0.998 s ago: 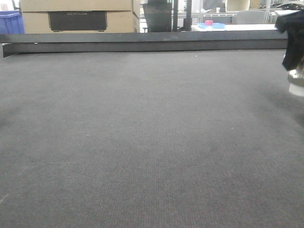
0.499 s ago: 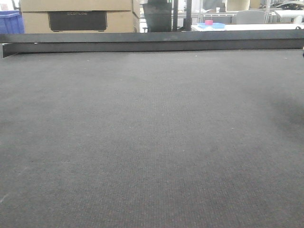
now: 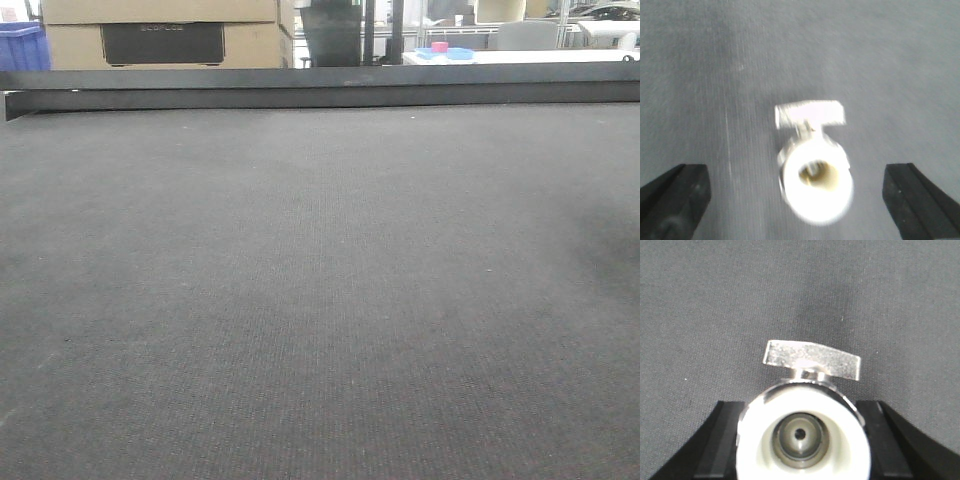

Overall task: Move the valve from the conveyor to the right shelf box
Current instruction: 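Close right gripper on one valve and left gripper on the other, then lift both held valves up off the conveyor surface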

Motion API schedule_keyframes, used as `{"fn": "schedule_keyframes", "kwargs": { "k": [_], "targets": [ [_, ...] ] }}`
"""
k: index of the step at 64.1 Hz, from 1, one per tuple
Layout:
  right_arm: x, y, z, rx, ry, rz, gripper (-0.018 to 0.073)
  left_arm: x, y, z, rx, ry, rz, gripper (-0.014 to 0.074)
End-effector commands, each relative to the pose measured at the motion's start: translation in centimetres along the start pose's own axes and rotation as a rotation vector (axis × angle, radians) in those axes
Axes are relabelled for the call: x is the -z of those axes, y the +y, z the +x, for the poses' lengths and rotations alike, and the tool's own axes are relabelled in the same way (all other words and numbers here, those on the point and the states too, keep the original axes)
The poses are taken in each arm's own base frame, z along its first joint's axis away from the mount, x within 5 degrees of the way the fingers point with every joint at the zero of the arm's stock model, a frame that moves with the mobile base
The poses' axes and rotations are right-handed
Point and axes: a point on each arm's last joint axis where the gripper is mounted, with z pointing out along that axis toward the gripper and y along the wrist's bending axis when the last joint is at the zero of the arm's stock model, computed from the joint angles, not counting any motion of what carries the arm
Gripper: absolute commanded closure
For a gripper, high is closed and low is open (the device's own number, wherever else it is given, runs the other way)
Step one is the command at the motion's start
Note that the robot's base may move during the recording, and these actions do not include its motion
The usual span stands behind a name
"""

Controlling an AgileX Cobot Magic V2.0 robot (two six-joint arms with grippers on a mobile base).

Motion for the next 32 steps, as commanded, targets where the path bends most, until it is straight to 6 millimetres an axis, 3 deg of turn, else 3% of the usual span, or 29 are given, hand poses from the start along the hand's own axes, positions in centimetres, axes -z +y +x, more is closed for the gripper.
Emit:
{"fn": "schedule_keyframes", "kwargs": {
  "k": [1, 17, 32],
  "targets": [
    [0.7, 0.1, -0.5, 0.012, -0.065, 0.004, 0.0718, -0.9, 0.3, -0.4, 0.003, -0.017, 0.002, -0.0002],
    [0.7, 0.1, -0.5, 0.012, -0.065, 0.004, 0.0718, -3.6, 0.0, -0.7, -0.004, 0.011, 0.014, -0.0002],
    [0.7, 0.1, -0.5, 0.012, -0.065, 0.004, 0.0718, -4.0, -0.1, -0.8, -0.016, 0.012, 0.009, 0.0004]
  ]
}}
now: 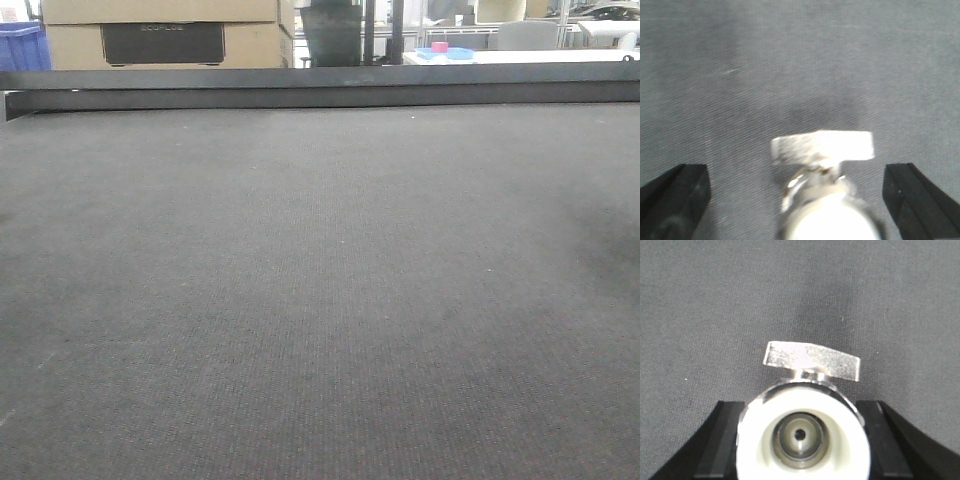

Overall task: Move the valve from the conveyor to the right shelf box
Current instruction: 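Lift both held valves up off the conveyor surface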

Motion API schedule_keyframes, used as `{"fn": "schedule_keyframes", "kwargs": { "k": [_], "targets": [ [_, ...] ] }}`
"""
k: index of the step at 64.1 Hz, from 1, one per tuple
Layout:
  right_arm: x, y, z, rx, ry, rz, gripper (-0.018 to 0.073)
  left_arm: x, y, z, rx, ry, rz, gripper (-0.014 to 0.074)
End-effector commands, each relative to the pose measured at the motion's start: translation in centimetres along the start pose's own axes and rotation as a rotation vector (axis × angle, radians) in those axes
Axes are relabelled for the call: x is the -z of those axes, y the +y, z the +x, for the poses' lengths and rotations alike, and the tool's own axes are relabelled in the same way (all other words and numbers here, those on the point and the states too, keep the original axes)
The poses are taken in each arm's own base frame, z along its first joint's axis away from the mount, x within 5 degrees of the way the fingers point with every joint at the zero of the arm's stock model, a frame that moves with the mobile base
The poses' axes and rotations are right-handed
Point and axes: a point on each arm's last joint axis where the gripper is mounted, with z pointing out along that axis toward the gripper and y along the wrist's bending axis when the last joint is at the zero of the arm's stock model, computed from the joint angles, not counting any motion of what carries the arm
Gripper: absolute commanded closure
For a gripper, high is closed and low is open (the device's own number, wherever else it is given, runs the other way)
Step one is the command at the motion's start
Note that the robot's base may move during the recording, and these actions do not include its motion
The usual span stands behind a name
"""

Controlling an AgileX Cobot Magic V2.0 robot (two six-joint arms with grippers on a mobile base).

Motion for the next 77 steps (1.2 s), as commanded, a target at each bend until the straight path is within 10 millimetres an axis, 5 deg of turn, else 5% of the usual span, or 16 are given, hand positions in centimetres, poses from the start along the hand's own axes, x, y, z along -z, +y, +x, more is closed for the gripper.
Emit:
{"fn": "schedule_keyframes", "kwargs": {
  "k": [1, 13, 28, 49, 61, 77],
  "targets": [
    [0.7, 0.1, -0.5, 0.012, -0.065, 0.004, 0.0718, 0.4, 0.0, -0.5, -0.01, -0.029, -0.007, 0.0009],
    [0.7, 0.1, -0.5, 0.012, -0.065, 0.004, 0.0718, 0.4, 0.0, -0.4, -0.01, -0.02, -0.003, 0.0203],
    [0.7, 0.1, -0.5, 0.012, -0.065, 0.004, 0.0718, 0.6, -0.2, 0.0, -0.011, 0.024, 0.017, 0.0712],
    [0.7, 0.1, -0.6, 0.012, -0.076, 0.004, 0.0718, 5.4, -1.6, -0.3, 0.052, 0.026, -0.007, 0.0708],
    [0.7, 0.0, -0.8, 0.012, -0.09, 0.005, 0.0718, 9.6, -4.3, 0.2, 0.023, -0.012, -0.145, 0.0708],
    [1.0, 0.1, -0.9, -0.007, -0.127, -0.008, 0.0718, 13.5, -8.7, 2.3, -0.022, -0.185, -0.047, 0.0708]
  ]
}}
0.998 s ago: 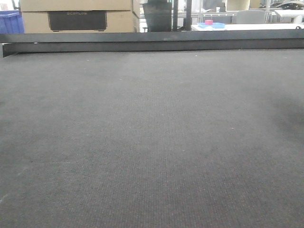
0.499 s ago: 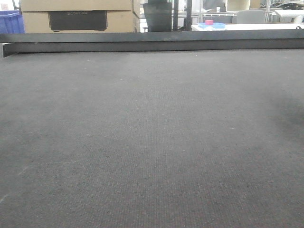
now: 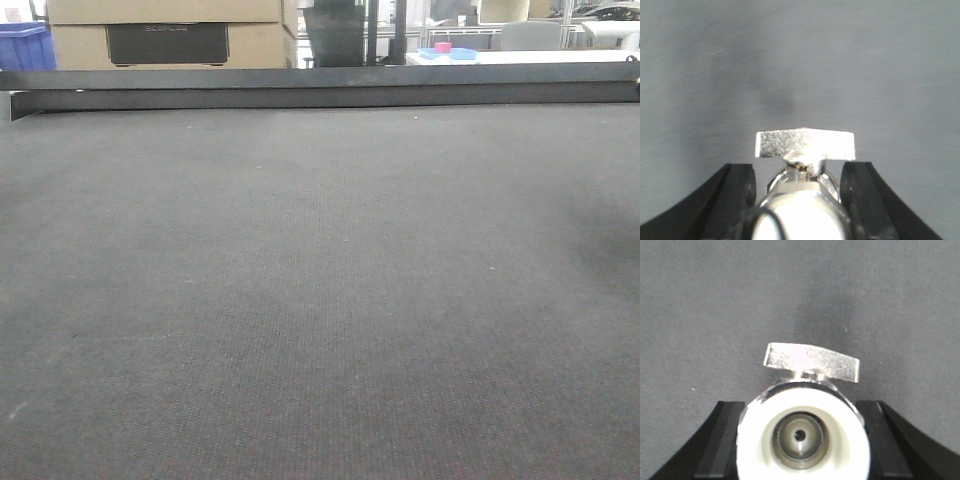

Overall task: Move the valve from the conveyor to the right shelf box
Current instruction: 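Lift both held valves up off the conveyor surface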

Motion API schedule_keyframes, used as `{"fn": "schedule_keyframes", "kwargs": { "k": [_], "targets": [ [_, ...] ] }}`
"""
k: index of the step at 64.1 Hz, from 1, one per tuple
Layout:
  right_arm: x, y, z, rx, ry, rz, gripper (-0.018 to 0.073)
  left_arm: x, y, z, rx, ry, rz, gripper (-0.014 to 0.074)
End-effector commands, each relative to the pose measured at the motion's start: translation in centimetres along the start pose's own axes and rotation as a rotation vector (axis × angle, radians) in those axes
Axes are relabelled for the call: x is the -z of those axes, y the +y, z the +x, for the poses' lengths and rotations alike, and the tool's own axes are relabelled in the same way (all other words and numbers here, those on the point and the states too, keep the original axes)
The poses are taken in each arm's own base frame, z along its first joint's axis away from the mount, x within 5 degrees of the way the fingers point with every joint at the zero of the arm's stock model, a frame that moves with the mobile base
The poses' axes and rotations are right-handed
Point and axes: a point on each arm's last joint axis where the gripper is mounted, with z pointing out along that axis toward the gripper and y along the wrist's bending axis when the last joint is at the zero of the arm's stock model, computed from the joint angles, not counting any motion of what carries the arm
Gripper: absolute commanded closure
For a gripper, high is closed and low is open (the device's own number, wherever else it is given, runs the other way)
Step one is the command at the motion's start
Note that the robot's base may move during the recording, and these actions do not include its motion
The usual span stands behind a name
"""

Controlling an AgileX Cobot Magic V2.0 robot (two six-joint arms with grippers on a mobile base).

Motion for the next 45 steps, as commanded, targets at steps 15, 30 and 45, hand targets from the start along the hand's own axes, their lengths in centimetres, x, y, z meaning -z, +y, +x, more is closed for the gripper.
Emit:
{"fn": "schedule_keyframes", "kwargs": {
  "k": [15, 30, 45],
  "targets": [
    [2.4, 0.1, 1.4, 0.003, -0.177, 0.004, 0.0721, 3.7, -1.6, 5.6, 0.024, -0.212, 0.021, 0.0708],
    [6.0, 0.3, 3.2, 0.01, -0.327, 0.004, 0.0721, 7.2, -2.1, 10.0, 0.026, -0.405, -0.002, 0.0708],
    [11.2, 0.6, 3.9, 0.02, -0.582, 0.003, 0.0721, 12.7, -2.3, 12.6, 0.026, -0.681, -0.034, 0.0708]
  ]
}}
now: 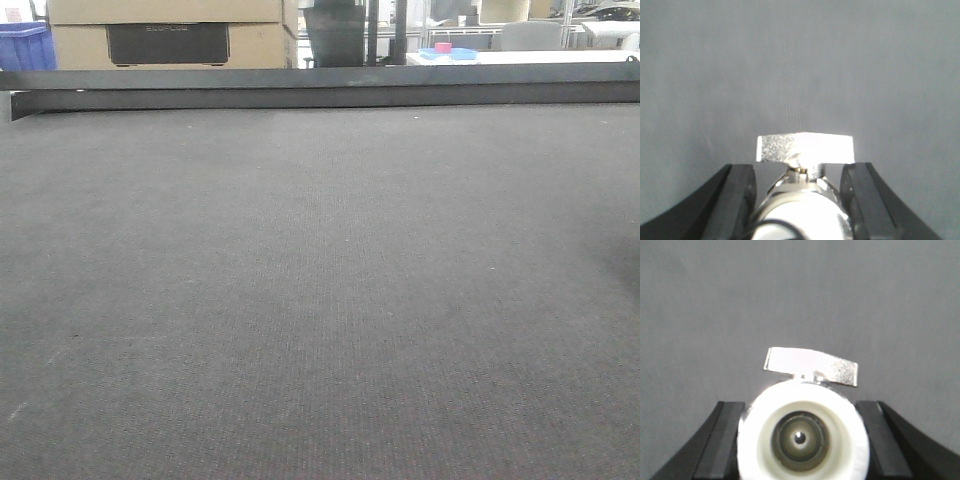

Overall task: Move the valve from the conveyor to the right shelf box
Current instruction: 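Lift both held valves up off the conveyor surface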

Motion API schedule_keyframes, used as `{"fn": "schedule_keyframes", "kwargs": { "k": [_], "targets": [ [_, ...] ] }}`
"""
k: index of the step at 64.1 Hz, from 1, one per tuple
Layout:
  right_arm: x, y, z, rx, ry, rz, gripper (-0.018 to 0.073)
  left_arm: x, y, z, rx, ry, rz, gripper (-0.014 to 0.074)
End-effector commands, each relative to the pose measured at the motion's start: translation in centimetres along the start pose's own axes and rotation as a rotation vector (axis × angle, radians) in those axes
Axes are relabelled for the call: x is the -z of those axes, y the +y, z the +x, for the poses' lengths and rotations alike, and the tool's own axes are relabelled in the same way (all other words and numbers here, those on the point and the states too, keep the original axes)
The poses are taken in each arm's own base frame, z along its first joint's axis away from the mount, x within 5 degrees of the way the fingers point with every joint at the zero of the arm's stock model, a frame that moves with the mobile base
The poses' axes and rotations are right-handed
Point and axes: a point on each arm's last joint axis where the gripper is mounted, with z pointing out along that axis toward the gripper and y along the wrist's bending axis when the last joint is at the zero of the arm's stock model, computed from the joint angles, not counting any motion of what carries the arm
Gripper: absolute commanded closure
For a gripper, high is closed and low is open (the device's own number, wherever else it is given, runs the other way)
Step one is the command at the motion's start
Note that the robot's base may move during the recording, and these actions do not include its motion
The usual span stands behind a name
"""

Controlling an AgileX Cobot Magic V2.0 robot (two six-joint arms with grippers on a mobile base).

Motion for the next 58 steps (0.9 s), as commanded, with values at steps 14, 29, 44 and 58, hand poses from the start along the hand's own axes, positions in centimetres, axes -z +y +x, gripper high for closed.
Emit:
{"fn": "schedule_keyframes", "kwargs": {
  "k": [14, 29, 44, 58],
  "targets": [
    [5.6, 0.2, -2.0, 0.017, -0.375, 0.005, 0.0721, 6.2, -0.1, -1.5, 0.007, -0.385, -0.032, 0.0708],
    [6.0, 0.3, -2.1, 0.017, -0.395, 0.005, 0.0721, 6.6, 0.0, -1.6, 0.007, -0.42, -0.036, 0.0708],
    [6.0, 0.3, -2.1, 0.017, -0.395, 0.005, 0.0721, 6.7, 0.0, -1.7, 0.004, -0.435, -0.04, 0.0708],
    [6.0, 0.3, -2.1, 0.017, -0.396, 0.005, 0.0721, 6.7, 0.0, -1.8, 0.004, -0.44, -0.041, 0.0708]
  ]
}}
